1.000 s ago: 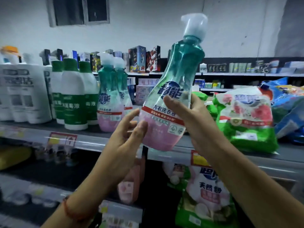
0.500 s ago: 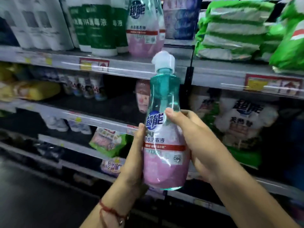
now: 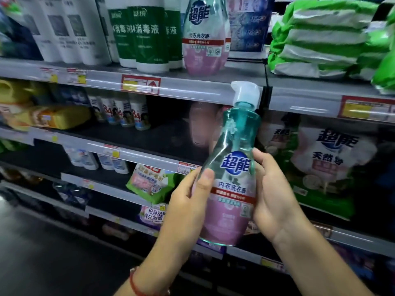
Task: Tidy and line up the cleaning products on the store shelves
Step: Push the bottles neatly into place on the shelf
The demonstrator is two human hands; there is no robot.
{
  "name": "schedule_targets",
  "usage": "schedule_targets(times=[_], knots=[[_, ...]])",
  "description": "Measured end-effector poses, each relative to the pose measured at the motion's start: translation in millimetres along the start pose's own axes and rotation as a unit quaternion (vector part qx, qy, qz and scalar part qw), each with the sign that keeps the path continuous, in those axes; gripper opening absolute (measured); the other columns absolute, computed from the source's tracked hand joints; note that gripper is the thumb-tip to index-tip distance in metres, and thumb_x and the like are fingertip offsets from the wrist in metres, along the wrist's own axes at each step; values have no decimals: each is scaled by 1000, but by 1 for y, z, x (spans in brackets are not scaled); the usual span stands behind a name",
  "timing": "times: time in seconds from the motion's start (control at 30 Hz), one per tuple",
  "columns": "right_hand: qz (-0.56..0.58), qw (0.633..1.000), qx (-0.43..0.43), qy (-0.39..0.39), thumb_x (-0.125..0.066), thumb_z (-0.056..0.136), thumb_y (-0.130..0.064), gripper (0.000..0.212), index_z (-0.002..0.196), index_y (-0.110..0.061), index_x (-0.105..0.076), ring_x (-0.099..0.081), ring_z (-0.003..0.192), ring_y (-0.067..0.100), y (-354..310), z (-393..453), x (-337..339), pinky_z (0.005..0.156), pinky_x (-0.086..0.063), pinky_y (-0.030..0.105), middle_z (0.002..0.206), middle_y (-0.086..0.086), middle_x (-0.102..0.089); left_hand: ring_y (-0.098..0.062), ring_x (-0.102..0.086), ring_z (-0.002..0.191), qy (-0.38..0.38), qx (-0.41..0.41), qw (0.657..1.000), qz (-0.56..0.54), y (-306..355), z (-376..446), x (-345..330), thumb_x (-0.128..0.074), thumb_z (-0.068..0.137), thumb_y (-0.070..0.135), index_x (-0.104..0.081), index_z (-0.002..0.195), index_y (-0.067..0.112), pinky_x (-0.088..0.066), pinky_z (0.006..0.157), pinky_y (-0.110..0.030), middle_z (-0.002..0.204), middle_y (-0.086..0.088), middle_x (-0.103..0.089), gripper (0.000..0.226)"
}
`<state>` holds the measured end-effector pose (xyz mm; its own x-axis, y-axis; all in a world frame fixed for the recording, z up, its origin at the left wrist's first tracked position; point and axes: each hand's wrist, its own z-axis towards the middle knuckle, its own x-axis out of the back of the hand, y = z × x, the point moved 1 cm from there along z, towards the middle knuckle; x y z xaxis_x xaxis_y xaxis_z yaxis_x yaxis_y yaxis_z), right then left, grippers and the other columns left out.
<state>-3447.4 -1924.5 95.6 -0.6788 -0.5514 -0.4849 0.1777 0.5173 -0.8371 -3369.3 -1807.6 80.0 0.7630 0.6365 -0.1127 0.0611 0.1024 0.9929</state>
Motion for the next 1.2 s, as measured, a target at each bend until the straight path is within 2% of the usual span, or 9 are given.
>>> schedule_targets(times=[0.1,0.2,0.3,0.4,0.53,0.63,0.83,1.0,1.2], knots=[[50,998,4,43,-46,93,-62,63,114,-8,-72,-72,89,30,10,5,-1,84,-58,41,108,18,-75,-4,-71,98,-22,-54,996,72,7,-10,-1,-58,90,54,-61,115,49,-60,85,-33,110,18,-71,26],[94,995,13,36,-43,92,-63,62,98,-10,-75,-72,81,28,16,4,-2,75,-59,36,97,15,-76,17,-57,105,-2,-64,986,155,12,-19,-2,-61,80,66,-45,112,74,-50,81,-10,115,36,-53,38],[129,991,20,-2,-42,93,-59,60,81,-12,-76,-71,70,23,16,1,-6,60,-59,29,83,11,-74,20,-50,112,-2,-92,976,200,15,-26,1,-65,76,70,-36,113,82,-43,81,-6,116,40,-45,48],[125,992,30,-15,-42,93,-59,61,82,-10,-77,-72,71,24,12,1,-12,61,-60,29,85,13,-74,21,-48,114,-21,-104,976,192,16,-24,10,-67,71,68,-36,118,78,-42,84,-4,118,44,-44,56],[28,996,56,-57,-42,86,-72,77,118,-8,-70,-73,99,29,1,-5,-19,86,-60,41,111,17,-74,2,-62,113,-69,-133,971,184,20,-14,23,-79,78,52,-44,132,57,-50,95,-27,125,22,-62,64],[-93,988,103,-62,-60,84,-56,63,127,-10,-64,-70,108,34,-12,-8,-28,99,-53,52,117,16,-73,2,-65,108,-95,-142,972,160,22,-2,31,-80,75,48,-43,130,50,-52,94,-29,120,23,-67,67],[-180,961,211,-10,-84,65,-37,59,113,-9,-64,-74,95,31,-31,-10,-46,82,-60,45,102,13,-76,-9,-64,118,-171,-189,960,119,23,36,41,-85,75,39,-42,139,47,-56,97,-37,132,10,-61,78],[-225,934,277,-3,-85,67,-27,58,117,-12,-62,-76,92,26,-57,-14,-53,77,-60,37,104,9,-76,0,-51,123,-111,-363,881,281,44,68,43,-74,71,67,-2,158,42,-51,98,-23,134,15,-36,116],[-327,869,372,-9,-83,61,-39,58,113,-20,-66,-75,91,13,-117,-19,-70,78,-60,29,101,-3,-77,-2,-50,122,-74,-455,838,291,94,92,25,-73,66,67,1,158,43,-49,98,-27,133,18,-39,120]])
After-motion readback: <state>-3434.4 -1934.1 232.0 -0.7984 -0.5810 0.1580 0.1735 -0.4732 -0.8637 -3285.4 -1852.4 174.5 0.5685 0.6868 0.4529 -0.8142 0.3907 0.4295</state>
